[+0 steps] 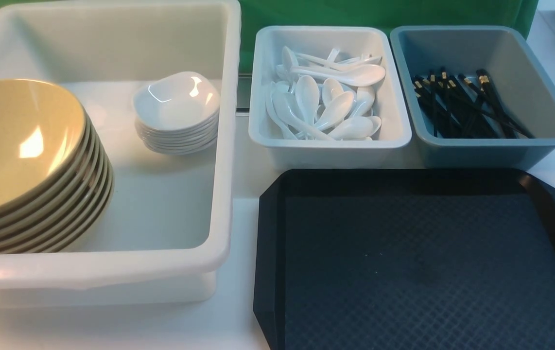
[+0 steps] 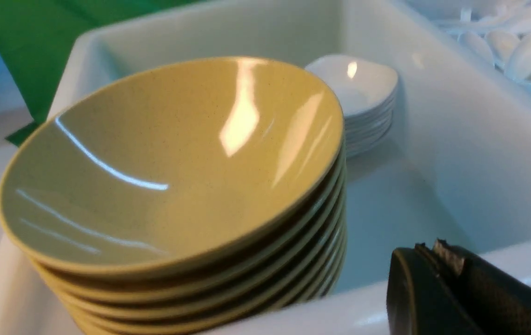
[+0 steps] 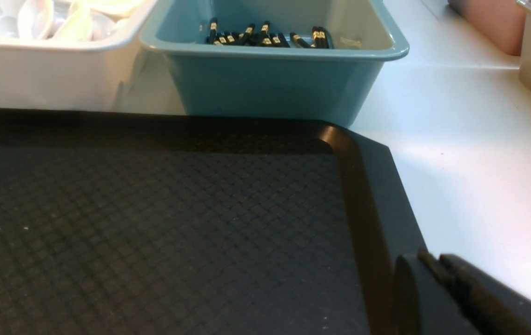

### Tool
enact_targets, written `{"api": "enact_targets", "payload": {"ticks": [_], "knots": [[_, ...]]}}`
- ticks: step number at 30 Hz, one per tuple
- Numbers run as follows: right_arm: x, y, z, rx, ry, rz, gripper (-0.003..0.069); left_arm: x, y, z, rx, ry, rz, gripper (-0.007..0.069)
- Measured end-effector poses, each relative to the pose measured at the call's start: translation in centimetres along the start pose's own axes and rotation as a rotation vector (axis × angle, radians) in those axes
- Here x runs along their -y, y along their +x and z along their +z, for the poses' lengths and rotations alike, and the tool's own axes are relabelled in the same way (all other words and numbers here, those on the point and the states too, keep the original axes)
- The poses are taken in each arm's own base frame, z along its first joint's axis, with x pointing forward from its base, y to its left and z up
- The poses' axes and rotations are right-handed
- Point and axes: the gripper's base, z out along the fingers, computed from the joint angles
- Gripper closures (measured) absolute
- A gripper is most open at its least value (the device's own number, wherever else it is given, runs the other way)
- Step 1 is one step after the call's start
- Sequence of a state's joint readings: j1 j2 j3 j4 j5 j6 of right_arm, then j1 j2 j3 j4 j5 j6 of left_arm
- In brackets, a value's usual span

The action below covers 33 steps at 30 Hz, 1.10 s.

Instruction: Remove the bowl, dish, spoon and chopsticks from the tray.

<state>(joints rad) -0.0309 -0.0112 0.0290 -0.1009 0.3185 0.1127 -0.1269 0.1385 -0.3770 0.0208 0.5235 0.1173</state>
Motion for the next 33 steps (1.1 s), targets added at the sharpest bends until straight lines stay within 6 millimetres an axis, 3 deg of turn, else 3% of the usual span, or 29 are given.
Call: {"api": "enact_targets", "payload": {"ticks": [6, 14, 20, 33], "knots": [[0.0, 0.0, 0.0, 0.0, 0.0, 0.0, 0.058, 0.0, 3.6, 1.5, 0.22, -0.139, -0.009, 0.0636], [0.0, 0.0, 0.0, 0.0, 0.0, 0.0, 0.0577, 0.3, 9.1, 2.8, 0.075, -0.189, -0.086, 0.0636], [0.0, 0.0, 0.0, 0.0, 0.0, 0.0, 0.0566, 0.5, 10.2, 2.9, -0.046, -0.168, -0.138, 0.0636], [0.0, 0.0, 0.0, 0.0, 0.0, 0.0, 0.0559, 0.6, 10.2, 2.9, -0.048, -0.166, -0.151, 0.0636]]}}
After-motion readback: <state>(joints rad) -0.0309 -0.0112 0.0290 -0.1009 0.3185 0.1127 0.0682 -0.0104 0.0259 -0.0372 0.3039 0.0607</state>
